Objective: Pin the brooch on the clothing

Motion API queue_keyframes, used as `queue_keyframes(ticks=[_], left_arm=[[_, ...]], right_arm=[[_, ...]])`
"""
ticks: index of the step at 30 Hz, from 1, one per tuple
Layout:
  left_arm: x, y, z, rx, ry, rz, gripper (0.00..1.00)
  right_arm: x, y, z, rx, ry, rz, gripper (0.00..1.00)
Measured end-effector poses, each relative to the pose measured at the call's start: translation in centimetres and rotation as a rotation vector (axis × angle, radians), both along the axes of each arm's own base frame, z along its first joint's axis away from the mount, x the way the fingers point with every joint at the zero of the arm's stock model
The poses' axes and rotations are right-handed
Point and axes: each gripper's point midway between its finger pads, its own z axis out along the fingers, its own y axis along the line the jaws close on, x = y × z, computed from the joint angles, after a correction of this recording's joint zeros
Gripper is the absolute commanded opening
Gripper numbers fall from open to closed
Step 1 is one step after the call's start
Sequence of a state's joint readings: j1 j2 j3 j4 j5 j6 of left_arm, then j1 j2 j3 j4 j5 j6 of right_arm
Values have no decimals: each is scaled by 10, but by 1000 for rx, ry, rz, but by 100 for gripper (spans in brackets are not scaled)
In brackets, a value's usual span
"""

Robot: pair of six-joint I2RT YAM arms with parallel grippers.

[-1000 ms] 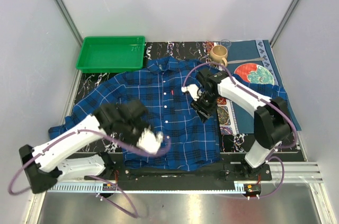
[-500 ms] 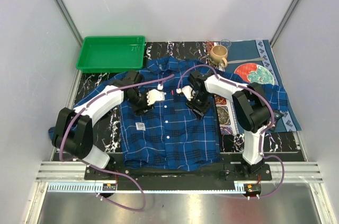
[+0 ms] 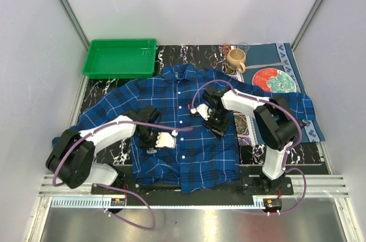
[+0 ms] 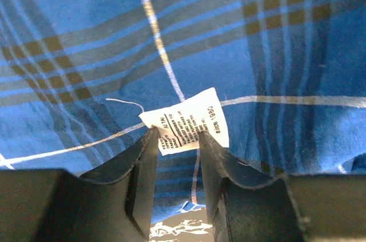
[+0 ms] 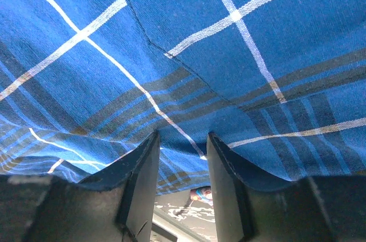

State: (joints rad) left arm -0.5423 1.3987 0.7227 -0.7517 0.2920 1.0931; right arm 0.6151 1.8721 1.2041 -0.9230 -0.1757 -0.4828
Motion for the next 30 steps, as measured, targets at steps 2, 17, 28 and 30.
queue_keyframes(ticks=[2, 17, 28, 30], left_arm=[[-16, -1, 0, 17, -4, -75, 40], [80, -45, 247, -547, -481, 266, 99], [67, -69, 364, -957, -442, 488, 99], [72, -72, 347, -914, -383, 516, 99]], right_arm=[[-8, -3, 2, -6, 17, 4, 47], [69, -1, 215, 403, -517, -173, 100], [58, -58, 314, 494, -844, -349, 88], [58, -75, 292, 414, -797, -384, 85]])
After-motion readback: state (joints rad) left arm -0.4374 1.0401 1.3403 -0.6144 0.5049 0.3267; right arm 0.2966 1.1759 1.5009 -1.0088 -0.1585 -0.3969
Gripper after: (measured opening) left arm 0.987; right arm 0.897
